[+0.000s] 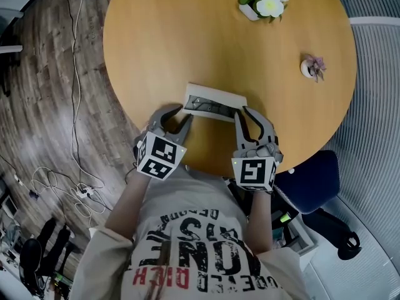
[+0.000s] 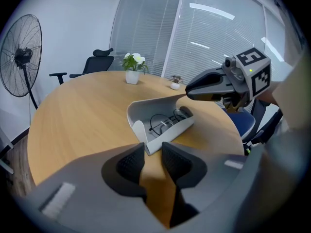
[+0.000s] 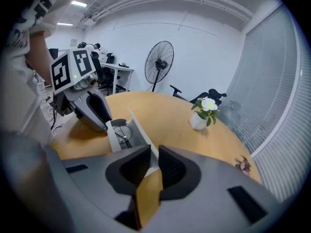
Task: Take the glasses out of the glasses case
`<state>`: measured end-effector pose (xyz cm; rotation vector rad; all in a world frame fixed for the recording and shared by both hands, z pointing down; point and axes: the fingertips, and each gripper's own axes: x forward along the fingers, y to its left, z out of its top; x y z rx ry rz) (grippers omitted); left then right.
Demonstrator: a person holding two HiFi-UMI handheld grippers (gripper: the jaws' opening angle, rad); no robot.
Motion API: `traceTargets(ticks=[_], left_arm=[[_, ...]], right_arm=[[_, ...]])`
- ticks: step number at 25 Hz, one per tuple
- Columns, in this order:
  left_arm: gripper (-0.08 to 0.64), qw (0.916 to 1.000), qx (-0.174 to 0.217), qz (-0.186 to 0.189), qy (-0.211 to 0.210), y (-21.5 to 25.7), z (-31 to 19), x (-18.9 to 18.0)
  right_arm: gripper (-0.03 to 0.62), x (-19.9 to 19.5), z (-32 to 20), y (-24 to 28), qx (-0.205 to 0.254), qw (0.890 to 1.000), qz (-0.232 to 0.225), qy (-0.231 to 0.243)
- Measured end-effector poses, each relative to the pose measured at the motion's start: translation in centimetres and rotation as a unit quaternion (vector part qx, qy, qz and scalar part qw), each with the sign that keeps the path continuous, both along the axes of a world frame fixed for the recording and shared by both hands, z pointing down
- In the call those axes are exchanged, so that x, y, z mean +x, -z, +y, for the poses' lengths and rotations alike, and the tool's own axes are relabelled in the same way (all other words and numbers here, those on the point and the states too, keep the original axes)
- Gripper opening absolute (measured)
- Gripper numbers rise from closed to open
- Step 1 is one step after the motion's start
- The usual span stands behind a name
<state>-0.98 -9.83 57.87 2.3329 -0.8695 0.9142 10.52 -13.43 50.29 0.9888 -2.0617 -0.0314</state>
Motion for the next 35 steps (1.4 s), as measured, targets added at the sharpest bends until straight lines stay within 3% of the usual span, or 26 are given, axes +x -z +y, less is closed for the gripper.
traceTargets(ticks=[7, 20, 28, 32, 35], left_arm=[[0.123, 1.0, 0.002, -0.001, -0.002, -0.1, 0.0, 0.1], [0.117, 1.0, 0.004, -0.004, -0.001, -0.2, -0.1, 0.0], [0.118, 1.0, 0.0, 0.002, 0.0, -0.2, -0.1, 0.0], [0.109, 0.9988, 0.003, 0.033, 0.037, 0.7, -1.0, -0.6], [0.109, 0.9934, 0.023, 0.08, 0.078, 3.1, -2.3, -1.3]], right_arm=[[0.063, 0.4, -2.6, -0.3, -0.01, 0.998, -0.045, -0.051], [0.063, 0.8, -5.8, -1.3, 0.012, 0.993, -0.041, -0.106], [0.063, 1.0, -5.7, -1.1, -0.001, 0.99, -0.075, -0.121], [0.064, 1.3, -4.8, -0.5, -0.013, 0.984, -0.108, -0.141], [0.069, 1.8, -4.2, 0.9, -0.017, 0.968, -0.176, -0.175]])
